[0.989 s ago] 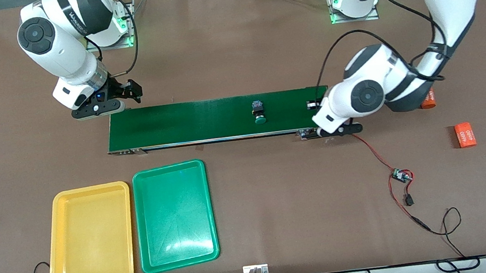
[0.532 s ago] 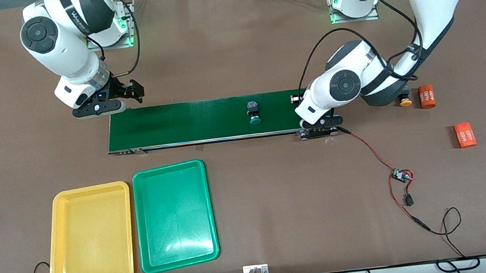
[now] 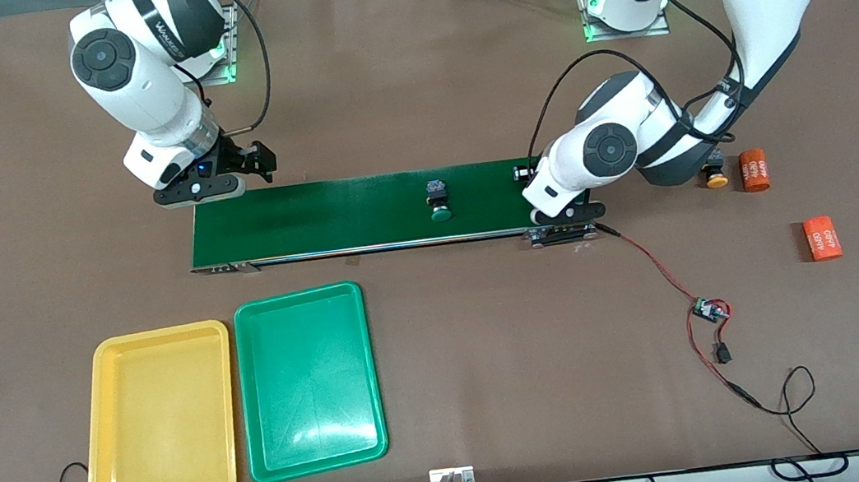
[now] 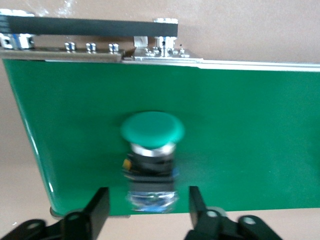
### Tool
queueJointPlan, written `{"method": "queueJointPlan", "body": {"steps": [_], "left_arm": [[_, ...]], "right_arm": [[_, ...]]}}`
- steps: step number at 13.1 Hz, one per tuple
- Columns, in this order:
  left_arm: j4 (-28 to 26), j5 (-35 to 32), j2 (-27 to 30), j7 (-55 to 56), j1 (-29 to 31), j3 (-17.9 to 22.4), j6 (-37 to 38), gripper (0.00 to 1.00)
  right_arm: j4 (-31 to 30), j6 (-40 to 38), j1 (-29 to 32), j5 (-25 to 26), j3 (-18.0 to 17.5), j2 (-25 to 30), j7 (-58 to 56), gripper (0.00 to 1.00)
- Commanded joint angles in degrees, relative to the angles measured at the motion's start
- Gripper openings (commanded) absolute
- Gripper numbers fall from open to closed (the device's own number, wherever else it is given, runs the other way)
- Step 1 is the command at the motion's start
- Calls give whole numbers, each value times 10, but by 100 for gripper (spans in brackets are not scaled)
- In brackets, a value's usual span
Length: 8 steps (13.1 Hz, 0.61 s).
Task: Sort buttons by color to trays
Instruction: 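Place the second green button on the conveyor belt with the left gripper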
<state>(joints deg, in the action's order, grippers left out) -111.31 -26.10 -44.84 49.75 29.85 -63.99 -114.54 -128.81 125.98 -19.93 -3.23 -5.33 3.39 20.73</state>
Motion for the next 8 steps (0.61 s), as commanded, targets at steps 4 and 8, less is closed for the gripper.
{"method": "queueJointPlan", "body": {"steps": [4,8], "left_arm": [[161,-11,7,-6,-1,-12,182,100],[260,-12,5,-24,24,54,247,100]], "right_arm": [[3,5,-6,-1,2,-2,10,100],[4,11,-12,-2,2,-3,11,100]]}}
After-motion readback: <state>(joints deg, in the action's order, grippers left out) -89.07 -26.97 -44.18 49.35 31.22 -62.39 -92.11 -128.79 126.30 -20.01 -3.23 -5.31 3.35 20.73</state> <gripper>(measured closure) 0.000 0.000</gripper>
